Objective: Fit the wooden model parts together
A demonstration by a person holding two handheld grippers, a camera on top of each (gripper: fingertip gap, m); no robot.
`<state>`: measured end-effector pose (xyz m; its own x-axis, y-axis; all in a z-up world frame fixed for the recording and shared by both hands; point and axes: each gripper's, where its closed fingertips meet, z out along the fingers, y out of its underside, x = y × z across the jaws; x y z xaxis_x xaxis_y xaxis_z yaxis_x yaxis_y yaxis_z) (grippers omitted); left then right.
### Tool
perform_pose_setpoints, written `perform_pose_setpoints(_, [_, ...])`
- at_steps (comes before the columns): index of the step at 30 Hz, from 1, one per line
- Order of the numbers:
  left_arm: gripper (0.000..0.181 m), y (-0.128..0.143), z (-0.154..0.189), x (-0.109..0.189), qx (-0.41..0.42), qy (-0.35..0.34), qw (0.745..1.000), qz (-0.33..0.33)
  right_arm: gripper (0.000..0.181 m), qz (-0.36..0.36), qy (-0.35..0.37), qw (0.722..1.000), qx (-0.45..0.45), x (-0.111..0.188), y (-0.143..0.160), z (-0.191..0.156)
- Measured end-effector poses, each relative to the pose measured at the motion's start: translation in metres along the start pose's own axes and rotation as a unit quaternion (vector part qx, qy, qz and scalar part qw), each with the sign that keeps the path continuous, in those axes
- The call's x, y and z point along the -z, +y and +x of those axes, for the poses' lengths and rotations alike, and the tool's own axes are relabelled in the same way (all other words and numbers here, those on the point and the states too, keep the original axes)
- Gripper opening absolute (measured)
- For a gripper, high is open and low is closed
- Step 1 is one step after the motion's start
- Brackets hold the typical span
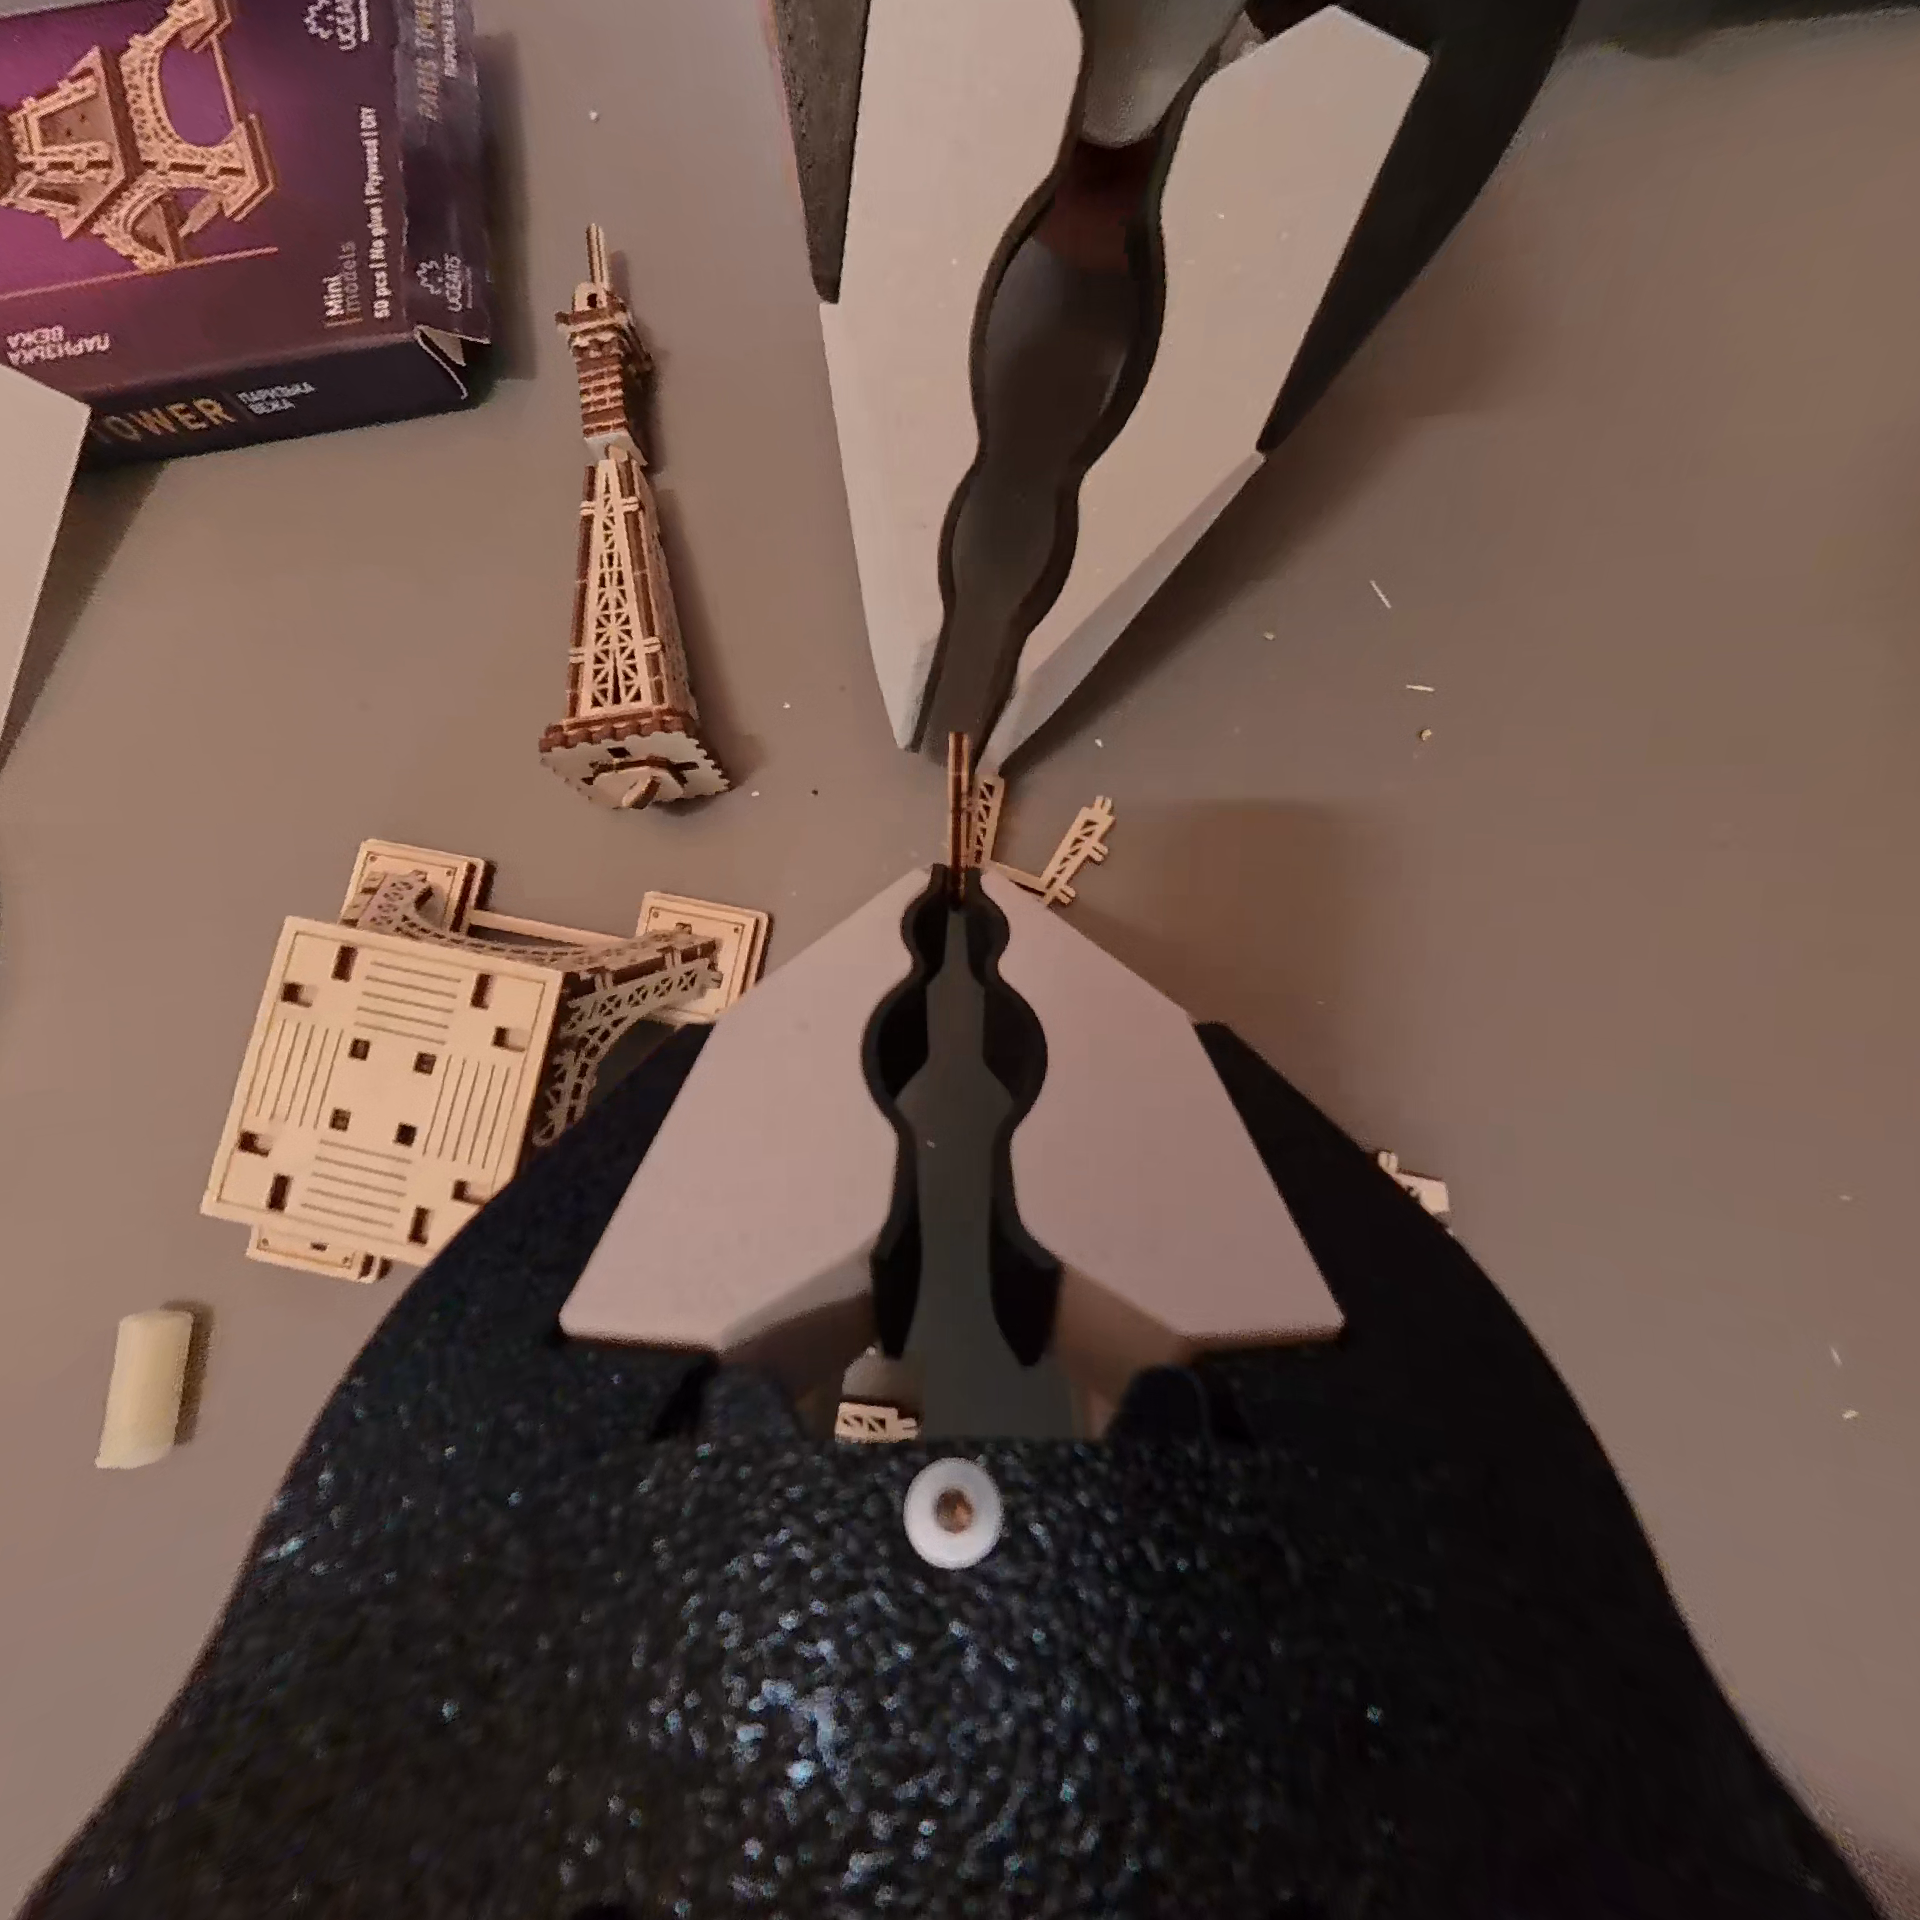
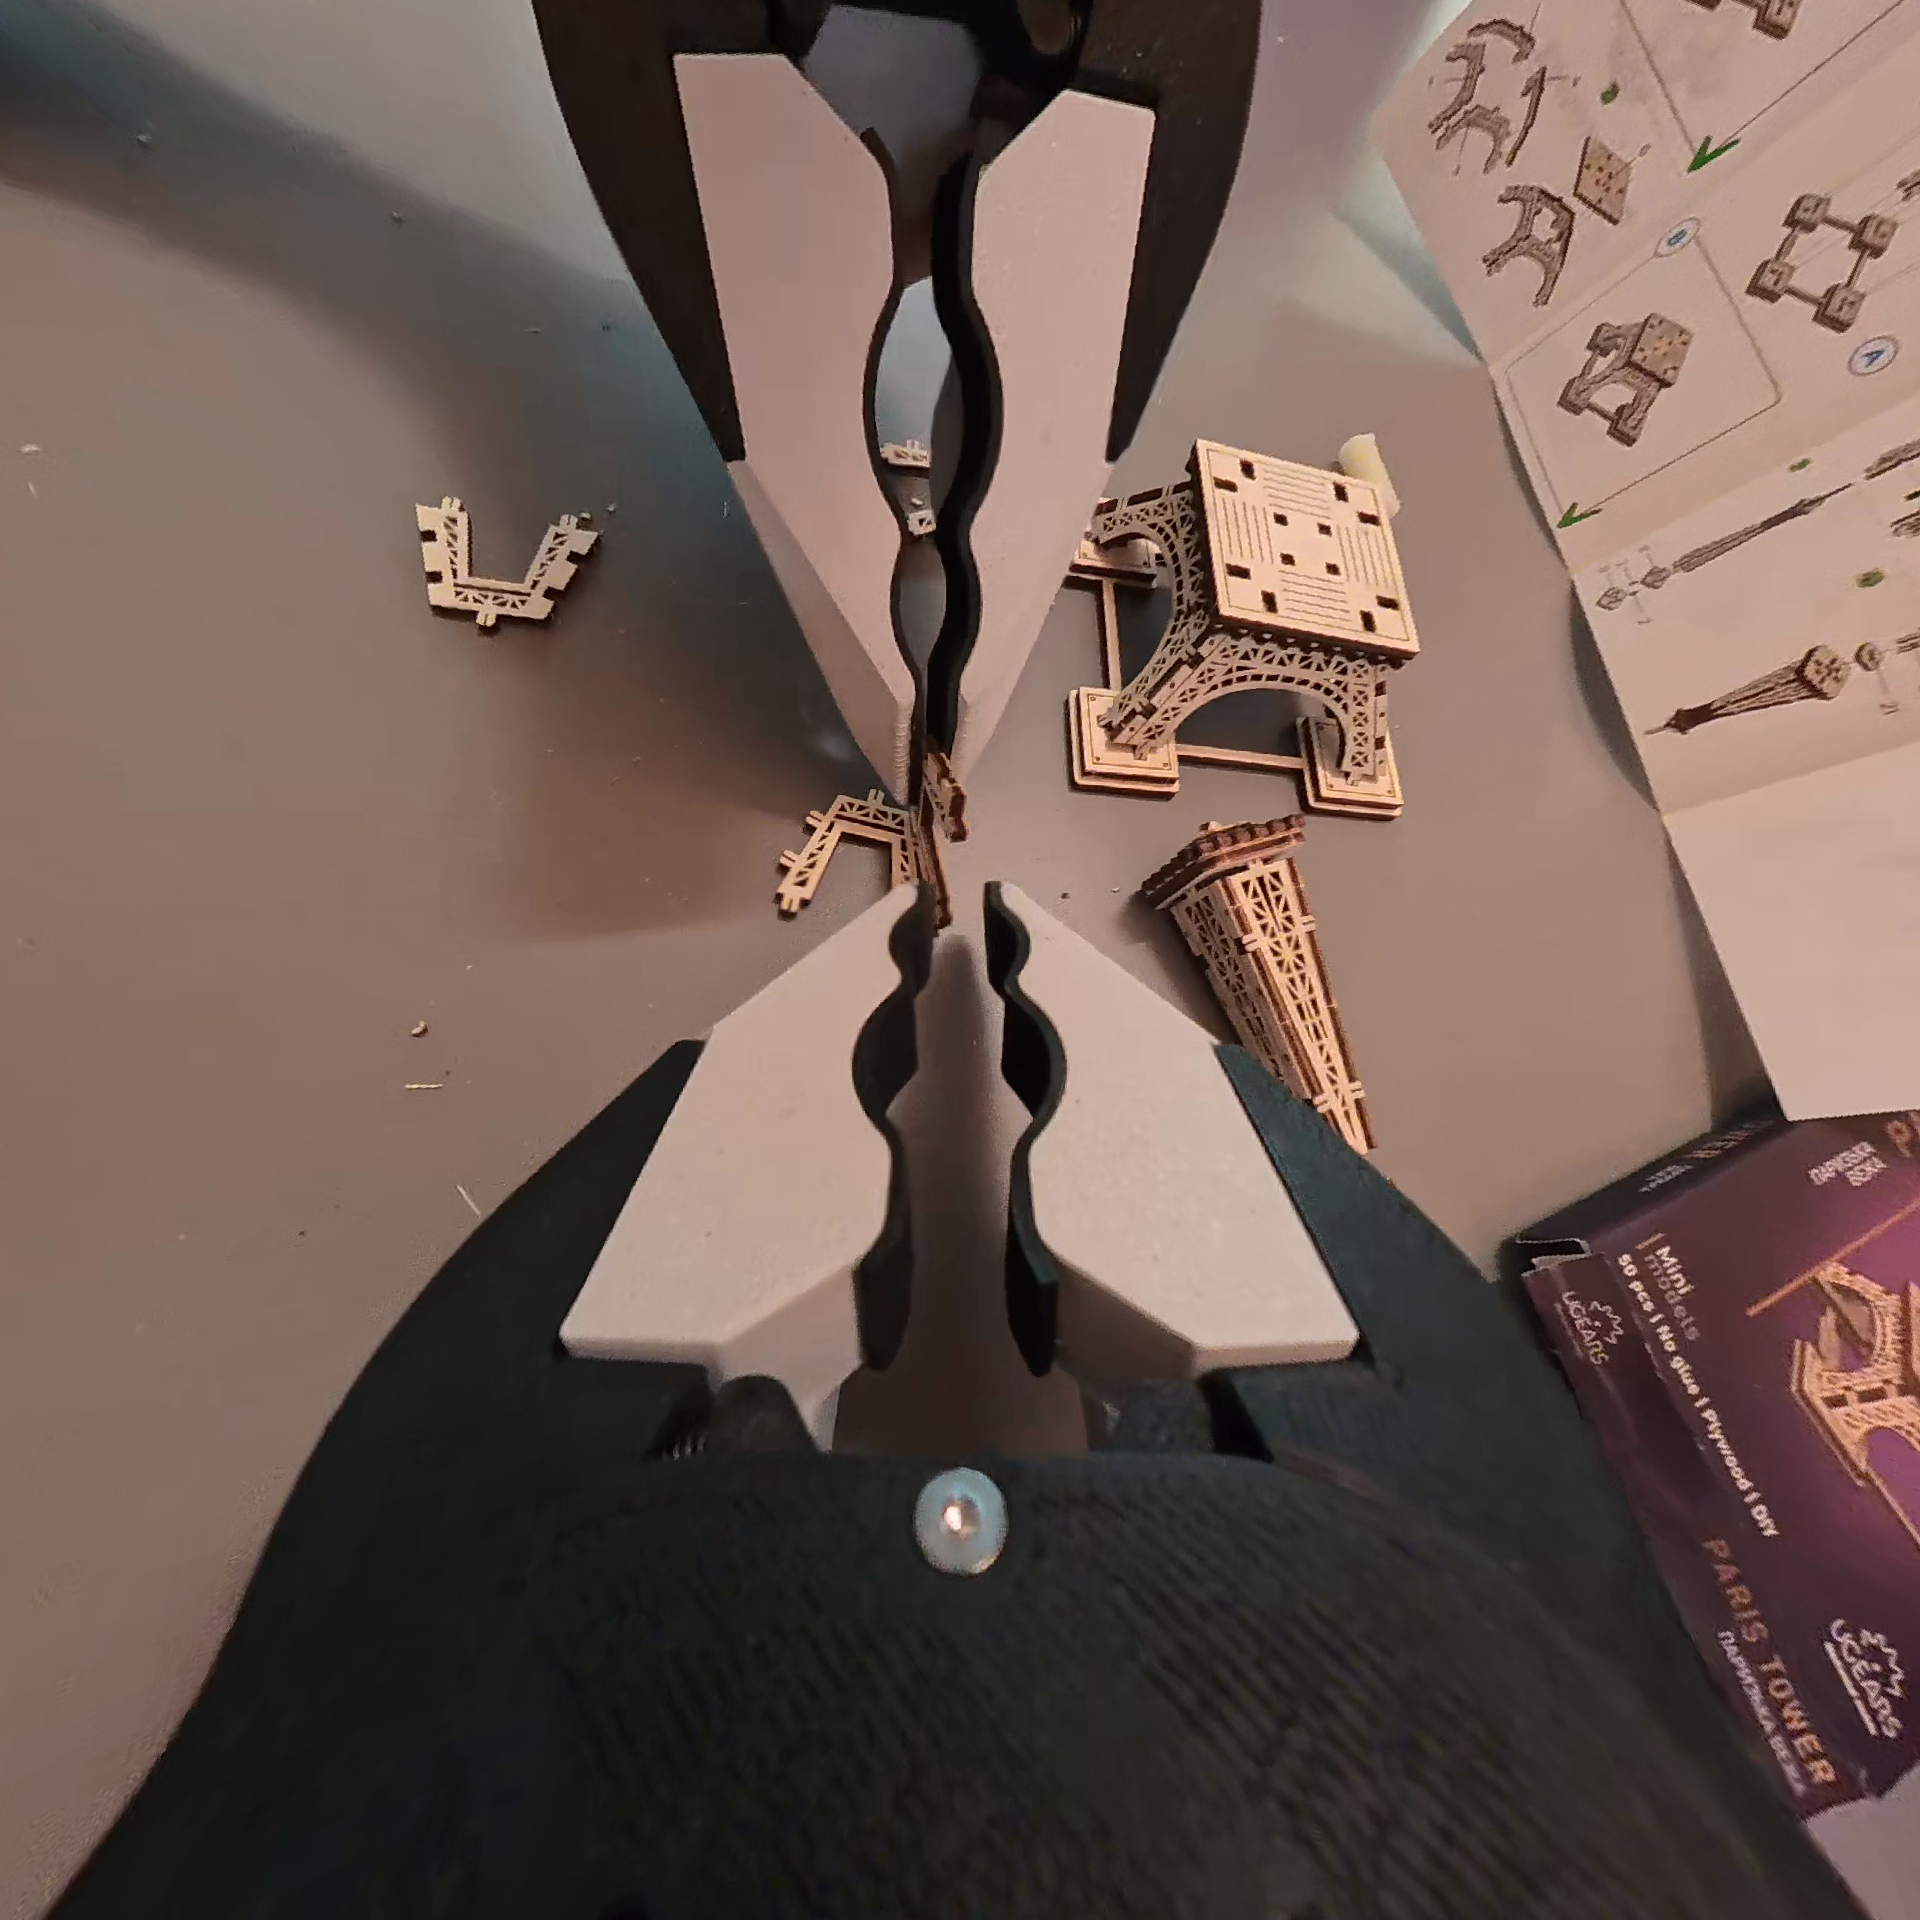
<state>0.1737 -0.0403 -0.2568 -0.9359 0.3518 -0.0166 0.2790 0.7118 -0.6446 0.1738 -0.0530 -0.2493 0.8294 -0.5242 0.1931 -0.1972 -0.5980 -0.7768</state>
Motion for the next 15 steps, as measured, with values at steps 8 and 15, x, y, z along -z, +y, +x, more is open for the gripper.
perform_pose_setpoints(8, [0.001,0.0001,0.0003,-0.0003,-0.031,0.01,0.999,-0.017,0.002,-0.004,-0.017,1.0,-0.001,-0.0048,0.0012,-0.0054])
perform_pose_setpoints(15, [0.001,-0.0004,-0.0009,-0.0002,-0.033,0.009,0.999,-0.006,0.001,-0.01,-0.033,0.999,-0.015,-0.0052,0.0019,-0.0065])
